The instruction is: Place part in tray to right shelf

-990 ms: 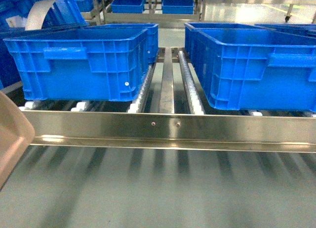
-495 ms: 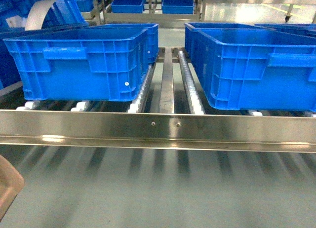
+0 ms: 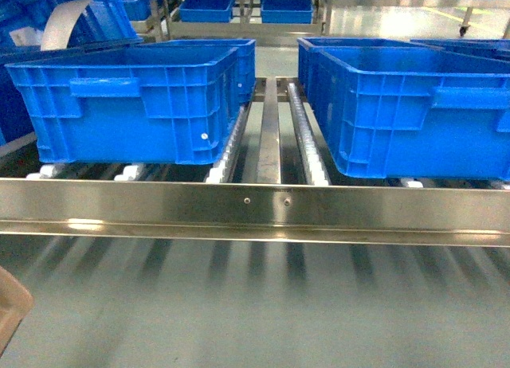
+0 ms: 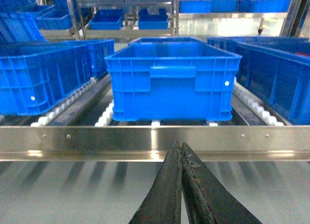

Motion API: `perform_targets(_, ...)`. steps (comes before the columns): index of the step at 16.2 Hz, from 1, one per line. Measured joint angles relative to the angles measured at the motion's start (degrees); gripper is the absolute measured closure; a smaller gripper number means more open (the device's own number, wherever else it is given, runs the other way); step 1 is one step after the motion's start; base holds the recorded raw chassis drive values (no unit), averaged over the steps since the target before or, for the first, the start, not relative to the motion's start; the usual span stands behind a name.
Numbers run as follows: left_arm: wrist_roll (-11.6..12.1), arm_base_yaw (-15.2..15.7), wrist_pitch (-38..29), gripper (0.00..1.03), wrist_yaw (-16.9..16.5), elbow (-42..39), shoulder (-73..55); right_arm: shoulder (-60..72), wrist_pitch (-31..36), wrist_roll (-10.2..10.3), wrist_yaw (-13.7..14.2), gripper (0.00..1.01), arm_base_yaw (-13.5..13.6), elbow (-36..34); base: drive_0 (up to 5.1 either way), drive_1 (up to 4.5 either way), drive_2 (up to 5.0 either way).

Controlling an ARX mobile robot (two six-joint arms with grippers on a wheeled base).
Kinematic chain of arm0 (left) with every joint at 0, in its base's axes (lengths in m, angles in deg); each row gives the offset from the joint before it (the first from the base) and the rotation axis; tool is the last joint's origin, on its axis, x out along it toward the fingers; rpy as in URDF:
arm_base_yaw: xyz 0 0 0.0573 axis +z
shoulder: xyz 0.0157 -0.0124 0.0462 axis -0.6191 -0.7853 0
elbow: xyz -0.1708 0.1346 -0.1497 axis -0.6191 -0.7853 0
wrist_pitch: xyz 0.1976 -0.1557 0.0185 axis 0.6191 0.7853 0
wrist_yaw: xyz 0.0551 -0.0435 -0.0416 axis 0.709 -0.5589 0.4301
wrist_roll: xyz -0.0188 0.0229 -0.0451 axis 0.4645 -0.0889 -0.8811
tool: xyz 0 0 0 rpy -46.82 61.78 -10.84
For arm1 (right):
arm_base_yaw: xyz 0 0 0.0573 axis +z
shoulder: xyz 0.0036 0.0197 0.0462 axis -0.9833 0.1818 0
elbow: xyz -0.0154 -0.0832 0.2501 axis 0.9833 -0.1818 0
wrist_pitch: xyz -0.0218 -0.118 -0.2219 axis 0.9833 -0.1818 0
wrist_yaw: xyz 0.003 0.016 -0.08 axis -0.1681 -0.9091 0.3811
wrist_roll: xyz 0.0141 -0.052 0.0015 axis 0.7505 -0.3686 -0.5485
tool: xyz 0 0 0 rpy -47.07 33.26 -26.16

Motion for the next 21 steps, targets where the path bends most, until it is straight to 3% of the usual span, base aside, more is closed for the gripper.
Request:
perform_targets(10, 0.1, 0.0, 11.7, 0.90, 0.1, 0.0, 12.0, 0.0, -1.0, 0.0, 0.0, 0.99, 0.0, -0.3, 0.0, 0.00, 0.0)
perform_targets(12, 0.0, 0.0, 23.2, 0.90, 0.1, 0.0, 20.6, 0.0, -1.1, 0.0, 0.0, 0.99, 0.0, -0.3, 0.0, 0.00, 0.0)
perform_targets(13, 0.1, 0.0, 20.7, 0.90, 0.1, 0.1, 21.4, 0.0, -1.0, 0.0, 0.0, 0.99, 0.0, -0.3, 0.0, 0.00, 0.0)
perform_targets(18, 0.1, 0.0, 22.0, 0.90, 0.1, 0.1, 21.4, 0.0, -1.0, 0.0, 0.0, 0.99, 0.0, -0.3, 0.0, 0.00, 0.0)
perform_targets(21, 0.1, 0.0, 21.9, 0.90, 0.1, 0.1, 21.4, 0.0, -1.0, 0.0, 0.0, 0.78, 0.0, -0.3, 0.0, 0.00, 0.0)
